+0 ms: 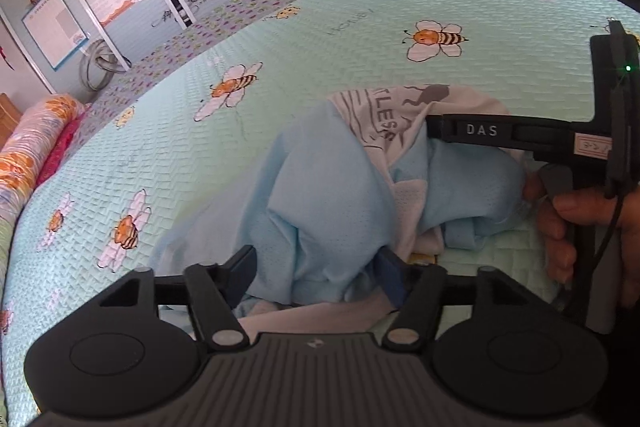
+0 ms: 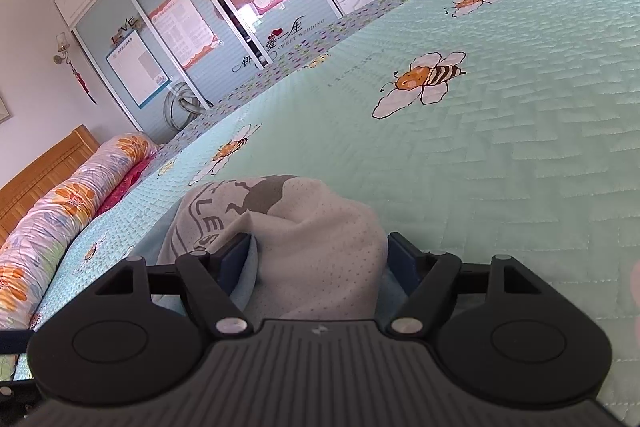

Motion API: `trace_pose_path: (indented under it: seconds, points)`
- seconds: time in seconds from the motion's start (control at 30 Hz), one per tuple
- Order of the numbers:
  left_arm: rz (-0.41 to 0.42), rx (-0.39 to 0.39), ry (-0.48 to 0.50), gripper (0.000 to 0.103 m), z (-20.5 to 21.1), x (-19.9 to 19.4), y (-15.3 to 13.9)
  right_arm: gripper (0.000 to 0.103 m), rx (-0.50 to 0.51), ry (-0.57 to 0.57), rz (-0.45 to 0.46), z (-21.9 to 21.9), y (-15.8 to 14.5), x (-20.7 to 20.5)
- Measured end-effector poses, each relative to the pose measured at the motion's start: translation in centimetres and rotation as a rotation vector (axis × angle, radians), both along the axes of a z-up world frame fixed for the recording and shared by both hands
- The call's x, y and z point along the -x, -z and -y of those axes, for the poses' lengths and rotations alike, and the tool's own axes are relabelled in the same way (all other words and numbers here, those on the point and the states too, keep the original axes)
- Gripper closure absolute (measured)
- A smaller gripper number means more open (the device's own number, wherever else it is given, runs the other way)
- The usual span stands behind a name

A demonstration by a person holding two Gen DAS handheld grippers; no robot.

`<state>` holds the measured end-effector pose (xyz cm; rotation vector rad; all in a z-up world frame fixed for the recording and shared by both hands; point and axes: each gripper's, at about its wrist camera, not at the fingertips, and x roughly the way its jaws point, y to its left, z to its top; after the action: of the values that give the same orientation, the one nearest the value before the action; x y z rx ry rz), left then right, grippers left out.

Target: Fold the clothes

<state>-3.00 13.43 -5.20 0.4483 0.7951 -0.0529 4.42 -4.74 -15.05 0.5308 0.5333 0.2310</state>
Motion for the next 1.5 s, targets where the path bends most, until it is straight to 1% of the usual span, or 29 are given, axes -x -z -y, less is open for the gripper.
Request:
trace_pose_path:
  seconds: [0.17,0.47,1.0,1.13,1.17,1.23,1.33,1.5]
  points:
    - [-0.016,-0.06,-0.012,0.031,0.5,-0.7,0.6,0.029,0.0,0.0,0.0,0.0,0.0,0.0]
    - [-0.058,-0.122,0.026,0.031,1.8,-1.6,2.0,0.028,0.002,-0.001,0.001,0.0,0.0,0.0]
    - [-0.101,-0.174,0.067,0.031,2.9,-1.8,3.1,0.028,0.008,0.001,0.003,-0.4,0.1,0.2]
    - [-0.091,-0.178,0.072,0.032,3.0,-1.5,2.9,0.028,0.011,-0.003,0.003,-0.4,0.2,0.2]
    - [-0.085,-0.175,0.07,0.036,3.0,-1.4,2.8,0.028,0.011,-0.004,0.003,-0.3,0.2,0.1]
    - [-0.073,-0.163,0.063,0.039,2.9,-1.3,2.3,0.028,0.01,-0.004,0.003,-0.3,0.2,0.1]
    - [-0.048,-0.165,0.062,0.039,3.0,-1.1,1.6,0.028,0.01,-0.004,0.003,-0.4,0.2,0.0]
    - [-0.03,-0.172,0.063,0.039,3.1,-1.1,0.9,0.028,0.01,-0.003,0.003,-0.4,0.2,0.1]
